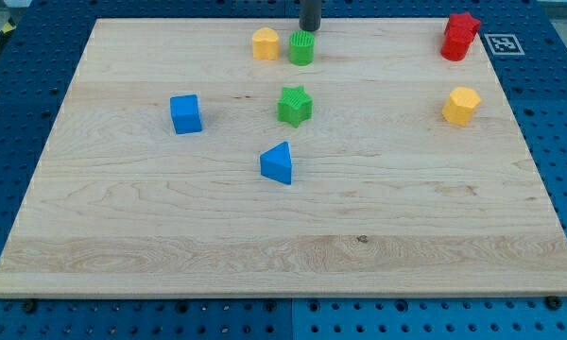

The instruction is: Push the green circle close to the green star

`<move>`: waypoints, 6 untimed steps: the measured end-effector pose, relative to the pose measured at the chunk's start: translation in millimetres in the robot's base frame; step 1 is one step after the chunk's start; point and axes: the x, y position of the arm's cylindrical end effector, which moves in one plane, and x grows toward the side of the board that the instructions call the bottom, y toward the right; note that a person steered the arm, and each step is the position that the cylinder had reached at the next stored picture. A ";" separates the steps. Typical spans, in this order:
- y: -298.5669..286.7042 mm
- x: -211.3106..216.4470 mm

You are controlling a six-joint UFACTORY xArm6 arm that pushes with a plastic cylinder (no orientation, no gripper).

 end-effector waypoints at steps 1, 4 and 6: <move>-0.1 14.0; -22.9 100.9; -68.0 130.7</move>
